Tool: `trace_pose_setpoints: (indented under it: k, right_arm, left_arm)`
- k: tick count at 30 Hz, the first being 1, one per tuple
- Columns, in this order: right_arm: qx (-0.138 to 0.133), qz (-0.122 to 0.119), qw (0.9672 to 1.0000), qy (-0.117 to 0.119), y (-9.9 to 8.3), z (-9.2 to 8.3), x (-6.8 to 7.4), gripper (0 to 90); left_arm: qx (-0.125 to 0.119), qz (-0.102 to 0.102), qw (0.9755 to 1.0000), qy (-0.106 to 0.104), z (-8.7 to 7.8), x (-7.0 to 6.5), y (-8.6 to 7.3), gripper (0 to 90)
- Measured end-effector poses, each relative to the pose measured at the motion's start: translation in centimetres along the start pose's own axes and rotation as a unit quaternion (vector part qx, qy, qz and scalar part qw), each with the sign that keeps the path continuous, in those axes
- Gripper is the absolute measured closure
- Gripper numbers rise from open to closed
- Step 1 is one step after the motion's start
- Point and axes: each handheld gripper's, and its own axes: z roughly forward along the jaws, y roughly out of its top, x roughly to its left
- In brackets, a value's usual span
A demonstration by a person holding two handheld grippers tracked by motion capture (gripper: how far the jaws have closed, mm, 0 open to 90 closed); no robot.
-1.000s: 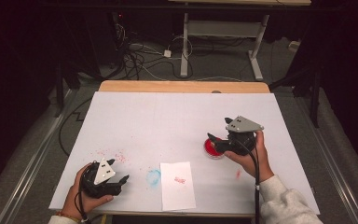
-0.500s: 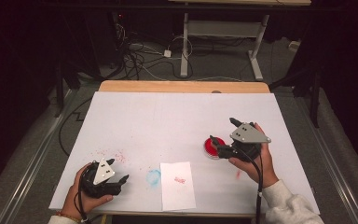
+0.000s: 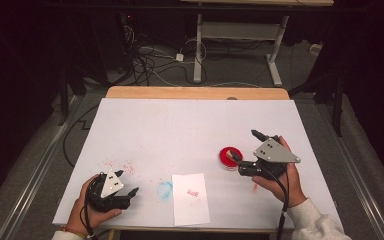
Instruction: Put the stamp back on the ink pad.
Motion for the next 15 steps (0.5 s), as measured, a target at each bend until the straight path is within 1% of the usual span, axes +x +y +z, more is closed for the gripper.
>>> trace_pose_setpoints:
  k: [5,9,13,15]
  right_arm:
    - [-0.008,0.001,1.0000,-0.005,-0.3,-0.7,-0.1,16.7]
    - [-0.014,-0.005,0.9999,-0.007,-0.6,-1.3,-0.2,16.9]
    - [-0.013,-0.009,0.9998,-0.011,-1.0,-2.0,-0.3,17.0]
    - [-0.014,-0.007,0.9998,-0.012,-1.3,-2.3,-0.4,17.0]
  left_arm:
    - [-0.001,0.001,1.0000,0.000,0.0,0.0,0.0,24.4]
    - [-0.001,0.000,1.0000,0.000,0.0,0.0,0.0,24.4]
    - [-0.001,0.001,1.0000,0.000,-0.1,-0.1,0.0,24.4]
    - [-0.002,-0.001,1.0000,0.000,-0.1,0.0,0.0,24.5]
